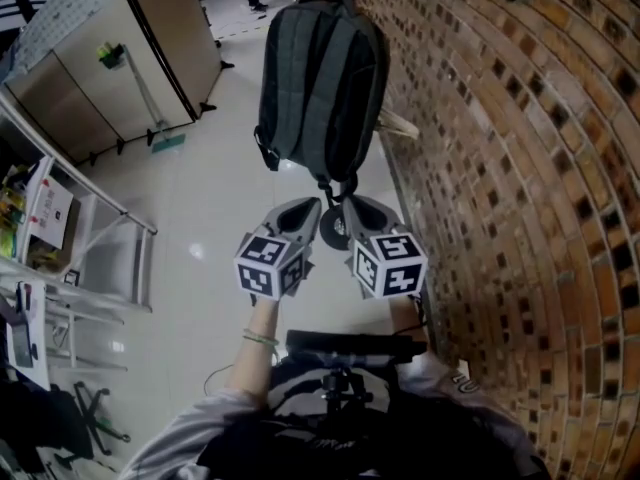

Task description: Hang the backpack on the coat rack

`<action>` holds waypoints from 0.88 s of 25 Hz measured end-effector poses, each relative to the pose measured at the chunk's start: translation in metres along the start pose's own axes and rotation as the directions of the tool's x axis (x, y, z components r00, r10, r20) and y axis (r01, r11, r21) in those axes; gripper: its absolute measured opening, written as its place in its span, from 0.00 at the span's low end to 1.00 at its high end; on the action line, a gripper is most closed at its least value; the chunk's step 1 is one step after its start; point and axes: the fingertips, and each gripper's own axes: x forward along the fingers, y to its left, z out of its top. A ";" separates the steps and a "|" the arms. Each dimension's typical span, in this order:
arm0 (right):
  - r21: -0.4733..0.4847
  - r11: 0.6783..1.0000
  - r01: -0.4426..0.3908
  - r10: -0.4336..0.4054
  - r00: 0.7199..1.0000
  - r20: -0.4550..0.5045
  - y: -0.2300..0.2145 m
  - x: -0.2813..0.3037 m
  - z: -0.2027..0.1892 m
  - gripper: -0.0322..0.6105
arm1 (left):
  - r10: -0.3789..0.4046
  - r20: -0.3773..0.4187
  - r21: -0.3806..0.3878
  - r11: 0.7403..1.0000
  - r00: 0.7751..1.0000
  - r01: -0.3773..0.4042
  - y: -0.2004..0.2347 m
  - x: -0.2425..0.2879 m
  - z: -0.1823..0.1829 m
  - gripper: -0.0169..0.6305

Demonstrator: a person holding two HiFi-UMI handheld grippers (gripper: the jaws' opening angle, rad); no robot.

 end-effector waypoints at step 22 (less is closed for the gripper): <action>0.016 0.996 0.087 -0.086 0.996 -0.013 0.017 0.000 -0.018 0.07 | -0.140 0.001 0.035 0.990 0.990 0.140 0.005 -0.015 -0.024 0.03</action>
